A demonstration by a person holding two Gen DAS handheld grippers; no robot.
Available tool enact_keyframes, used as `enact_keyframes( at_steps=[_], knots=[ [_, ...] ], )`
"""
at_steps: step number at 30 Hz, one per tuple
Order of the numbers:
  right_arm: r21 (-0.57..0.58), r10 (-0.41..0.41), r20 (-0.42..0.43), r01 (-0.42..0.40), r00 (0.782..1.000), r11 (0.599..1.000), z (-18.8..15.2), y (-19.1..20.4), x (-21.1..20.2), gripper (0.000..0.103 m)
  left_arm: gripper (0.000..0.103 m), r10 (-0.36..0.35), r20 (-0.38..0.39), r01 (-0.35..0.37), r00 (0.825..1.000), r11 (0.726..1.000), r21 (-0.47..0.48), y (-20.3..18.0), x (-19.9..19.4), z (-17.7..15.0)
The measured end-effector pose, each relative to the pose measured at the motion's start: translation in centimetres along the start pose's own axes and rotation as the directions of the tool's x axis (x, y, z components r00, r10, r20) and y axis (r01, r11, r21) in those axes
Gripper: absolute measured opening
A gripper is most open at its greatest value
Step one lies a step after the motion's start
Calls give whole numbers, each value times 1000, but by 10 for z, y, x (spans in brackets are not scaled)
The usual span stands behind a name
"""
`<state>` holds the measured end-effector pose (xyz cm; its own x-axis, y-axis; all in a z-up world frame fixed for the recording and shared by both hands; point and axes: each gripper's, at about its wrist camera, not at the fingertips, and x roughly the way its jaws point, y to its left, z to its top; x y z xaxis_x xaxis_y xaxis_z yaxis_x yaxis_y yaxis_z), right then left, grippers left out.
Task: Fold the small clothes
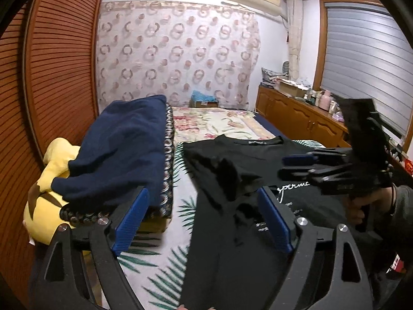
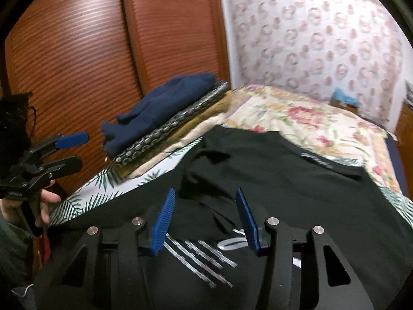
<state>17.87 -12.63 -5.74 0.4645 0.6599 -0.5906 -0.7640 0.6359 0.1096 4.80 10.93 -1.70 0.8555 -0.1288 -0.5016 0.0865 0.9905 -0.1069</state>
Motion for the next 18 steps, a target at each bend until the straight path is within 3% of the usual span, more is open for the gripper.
enact_keyframes(
  at_steps=[3, 8, 9, 12, 13, 18],
  knots=[
    [-16, 20, -58, -21, 998, 1000, 8, 3, 27, 51, 86, 0, -4, 0, 1000, 1000, -7, 3, 0, -4],
    [-41, -33, -123, 28, 992, 999, 19, 3, 65, 48, 86, -2, -17, 2, 1000, 1000, -18, 5, 3, -12],
    [-45, -45, -131, 39, 990, 998, 21, 3, 70, 44, 86, -4, -21, 3, 1000, 1000, -21, 5, 4, -13],
    [-55, -71, -153, 63, 986, 997, 32, 8, 86, 13, 86, -8, -32, 7, 999, 1000, -29, 5, 7, -16],
    [-59, -72, -157, 63, 985, 996, 32, 8, 90, 8, 86, -11, -34, 10, 999, 1000, -29, 4, 8, -16],
    [-42, -64, -131, 59, 989, 997, 38, 0, 74, 3, 86, -20, -34, 19, 999, 999, -36, 2, 7, -17]
  ],
)
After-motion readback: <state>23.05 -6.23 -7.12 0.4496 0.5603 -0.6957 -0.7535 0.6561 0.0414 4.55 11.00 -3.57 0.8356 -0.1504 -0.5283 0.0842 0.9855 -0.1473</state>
